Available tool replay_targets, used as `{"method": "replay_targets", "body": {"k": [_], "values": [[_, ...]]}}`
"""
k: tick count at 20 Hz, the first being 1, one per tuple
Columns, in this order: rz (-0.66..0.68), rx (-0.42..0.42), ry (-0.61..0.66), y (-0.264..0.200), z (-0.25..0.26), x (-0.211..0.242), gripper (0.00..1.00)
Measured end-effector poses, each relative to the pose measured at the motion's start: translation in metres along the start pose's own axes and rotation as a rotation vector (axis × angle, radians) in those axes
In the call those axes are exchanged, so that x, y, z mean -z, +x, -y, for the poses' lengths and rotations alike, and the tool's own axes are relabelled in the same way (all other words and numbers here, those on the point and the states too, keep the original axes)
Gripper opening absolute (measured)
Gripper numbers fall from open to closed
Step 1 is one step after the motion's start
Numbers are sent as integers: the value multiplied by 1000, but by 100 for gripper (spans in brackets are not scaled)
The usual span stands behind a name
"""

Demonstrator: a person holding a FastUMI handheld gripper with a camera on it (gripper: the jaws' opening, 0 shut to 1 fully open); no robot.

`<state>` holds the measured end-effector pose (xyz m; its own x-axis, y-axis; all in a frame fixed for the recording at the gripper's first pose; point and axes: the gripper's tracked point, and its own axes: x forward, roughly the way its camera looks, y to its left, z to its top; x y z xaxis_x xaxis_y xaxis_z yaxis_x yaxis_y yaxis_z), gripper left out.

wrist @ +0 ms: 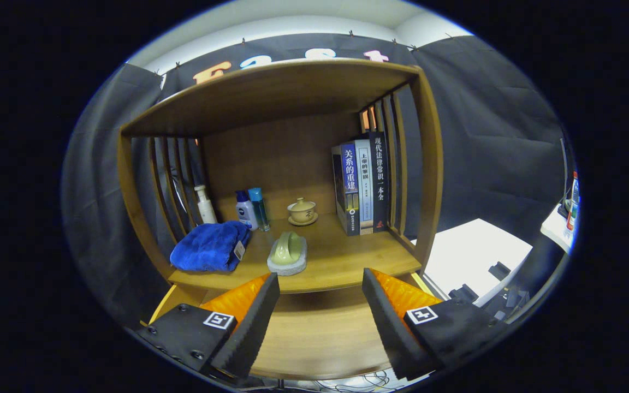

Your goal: Pull open the drawer, take out the items inside it, and place them on the countertop above the cabinet.

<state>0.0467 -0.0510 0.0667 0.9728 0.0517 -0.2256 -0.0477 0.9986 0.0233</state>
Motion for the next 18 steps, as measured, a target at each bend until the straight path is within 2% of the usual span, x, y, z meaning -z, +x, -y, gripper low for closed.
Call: {"method": "replay_targets", "body": {"k": [5,18], "values": [[40,1,57,-24,10,22,99],[93,57,2,-69,42,100,99]]}}
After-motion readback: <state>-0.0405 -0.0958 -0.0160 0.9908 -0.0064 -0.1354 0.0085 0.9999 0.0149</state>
